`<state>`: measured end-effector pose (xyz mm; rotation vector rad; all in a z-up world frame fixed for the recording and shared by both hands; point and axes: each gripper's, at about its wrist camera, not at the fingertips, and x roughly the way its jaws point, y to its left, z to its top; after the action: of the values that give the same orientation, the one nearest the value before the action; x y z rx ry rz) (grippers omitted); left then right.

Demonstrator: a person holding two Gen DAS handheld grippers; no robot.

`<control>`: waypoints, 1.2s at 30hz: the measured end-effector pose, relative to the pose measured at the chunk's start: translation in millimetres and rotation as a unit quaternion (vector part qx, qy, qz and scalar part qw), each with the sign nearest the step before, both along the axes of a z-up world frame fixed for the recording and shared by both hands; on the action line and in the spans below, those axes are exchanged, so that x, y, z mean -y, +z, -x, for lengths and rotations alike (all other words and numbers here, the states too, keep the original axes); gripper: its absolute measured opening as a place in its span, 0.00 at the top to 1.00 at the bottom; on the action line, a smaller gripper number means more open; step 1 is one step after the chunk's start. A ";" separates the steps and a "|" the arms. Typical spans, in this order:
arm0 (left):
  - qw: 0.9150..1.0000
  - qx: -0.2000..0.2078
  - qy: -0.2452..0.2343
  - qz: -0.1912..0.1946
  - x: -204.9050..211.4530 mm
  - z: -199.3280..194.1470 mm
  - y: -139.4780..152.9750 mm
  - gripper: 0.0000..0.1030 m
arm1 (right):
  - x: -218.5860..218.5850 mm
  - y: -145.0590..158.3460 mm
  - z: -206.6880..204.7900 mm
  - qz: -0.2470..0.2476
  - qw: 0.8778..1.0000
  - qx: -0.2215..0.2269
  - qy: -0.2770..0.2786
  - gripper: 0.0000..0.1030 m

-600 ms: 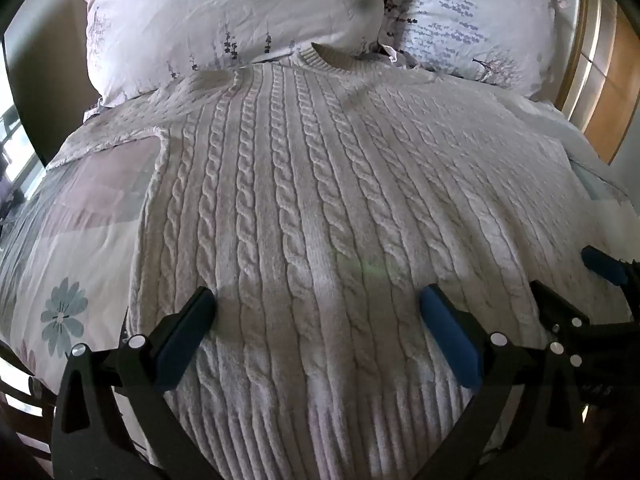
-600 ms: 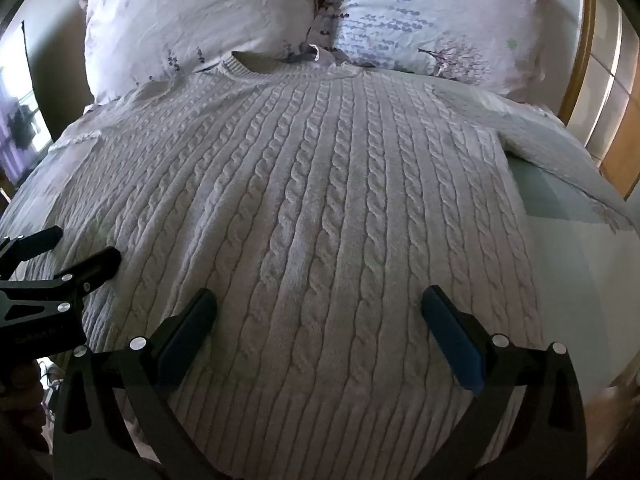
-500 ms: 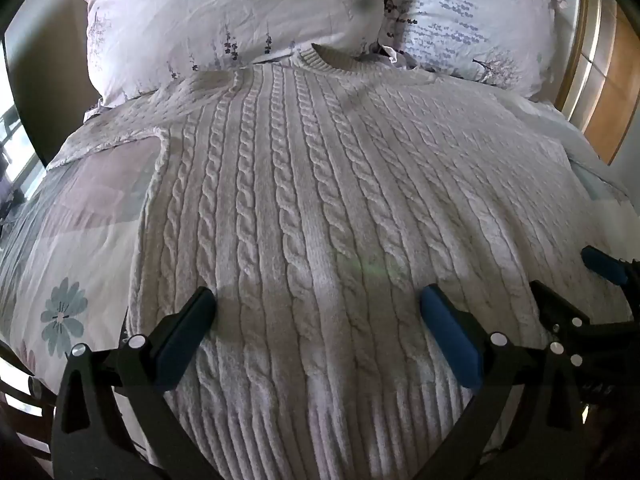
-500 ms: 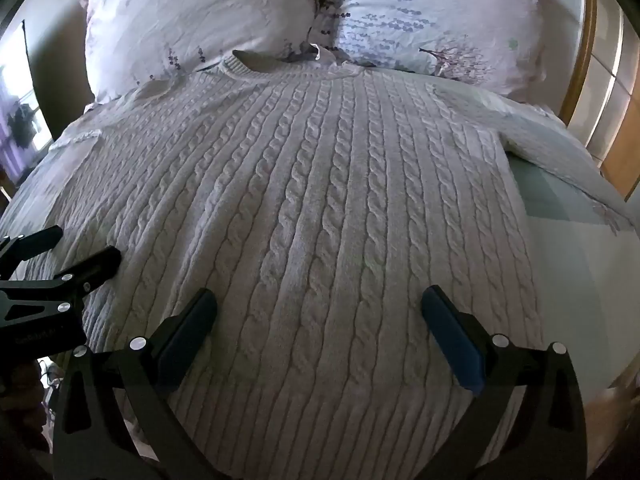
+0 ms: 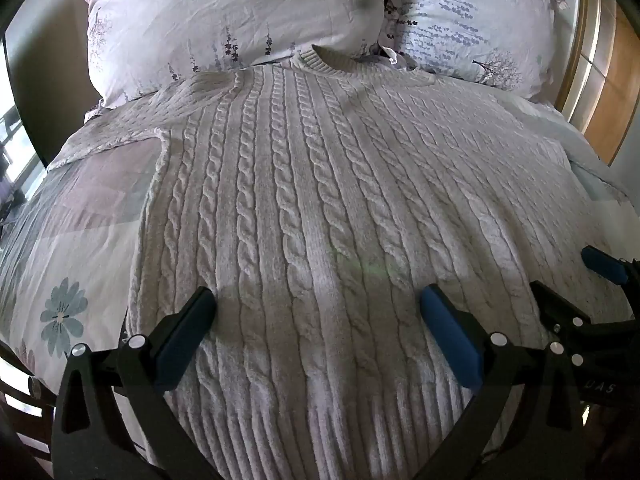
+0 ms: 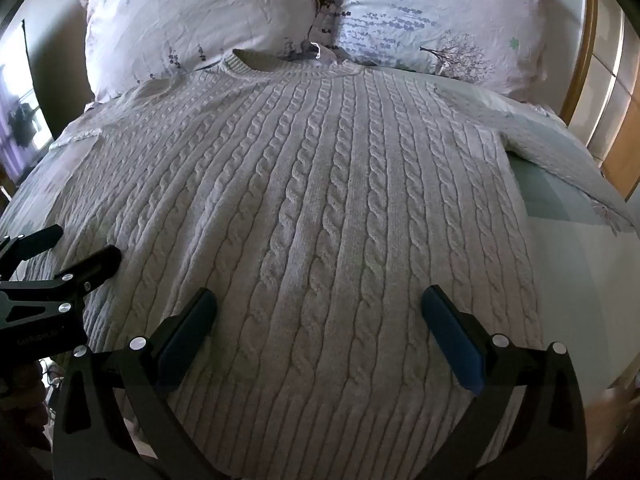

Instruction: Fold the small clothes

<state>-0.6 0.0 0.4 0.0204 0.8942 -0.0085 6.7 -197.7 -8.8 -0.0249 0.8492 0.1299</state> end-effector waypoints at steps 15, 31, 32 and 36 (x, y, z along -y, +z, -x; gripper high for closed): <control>1.000 0.000 0.000 0.000 0.1 0.0 0.0 0.02 | 0.2 0.0 0.1 0.000 1.000 0.000 0.000 0.01; 1.000 0.000 0.000 -0.001 0.2 0.0 0.0 0.02 | 0.3 0.0 0.0 0.000 1.000 0.001 0.000 0.01; 1.000 0.000 0.000 -0.001 0.3 0.0 0.0 0.02 | 0.3 0.0 0.0 0.000 1.000 0.001 0.000 0.01; 1.000 0.000 0.000 -0.001 0.3 0.0 0.0 0.02 | 0.4 0.0 0.0 0.000 1.000 0.001 0.000 0.01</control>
<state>-0.5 -0.3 0.5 0.0220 0.8941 -0.0068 6.8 -198.0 -8.9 -0.0248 0.8480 0.1304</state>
